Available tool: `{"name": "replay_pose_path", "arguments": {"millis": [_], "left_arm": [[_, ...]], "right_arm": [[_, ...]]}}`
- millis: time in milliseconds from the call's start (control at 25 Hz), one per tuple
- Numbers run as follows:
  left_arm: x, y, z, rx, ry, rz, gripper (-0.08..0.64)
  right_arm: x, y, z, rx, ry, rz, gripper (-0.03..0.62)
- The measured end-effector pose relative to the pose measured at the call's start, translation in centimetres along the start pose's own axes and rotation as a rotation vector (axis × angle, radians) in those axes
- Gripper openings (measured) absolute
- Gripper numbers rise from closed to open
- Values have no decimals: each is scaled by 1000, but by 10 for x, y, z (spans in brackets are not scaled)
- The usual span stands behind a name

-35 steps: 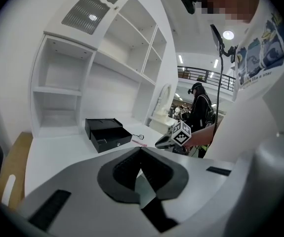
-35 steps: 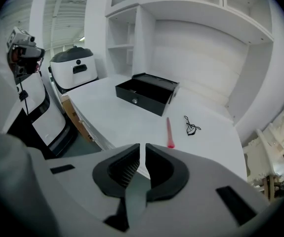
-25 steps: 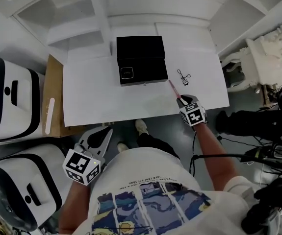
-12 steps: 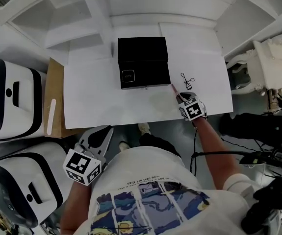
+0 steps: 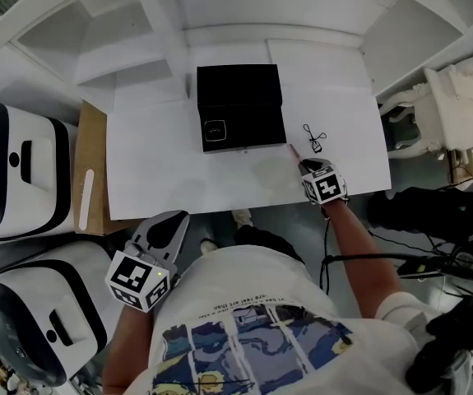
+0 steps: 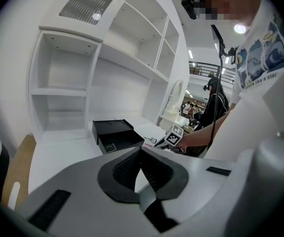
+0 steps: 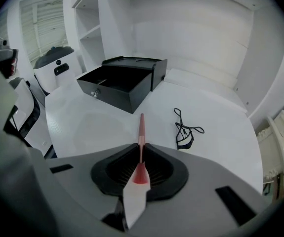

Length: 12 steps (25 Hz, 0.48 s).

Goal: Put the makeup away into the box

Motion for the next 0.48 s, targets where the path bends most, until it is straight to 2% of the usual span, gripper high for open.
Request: {"name": "replay_pose_path", "arguments": {"millis": [200, 480], "left_arm": [[1, 0, -2, -18, -11, -9, 14], [1, -3, -3, -46, -23, -19, 14]], "right_arm": [[7, -2, 18, -8, -25, -37, 64], [34, 4, 52, -18, -86, -40, 64]]}}
Point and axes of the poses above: the fingertips, and each gripper's own axes: z backward along the fingers, y to its left, x out of its top, the point moved 1 cm from there along z, backward along the fingers, and after that the axes turned 2 degrees about -z, right-handed, at the moved point
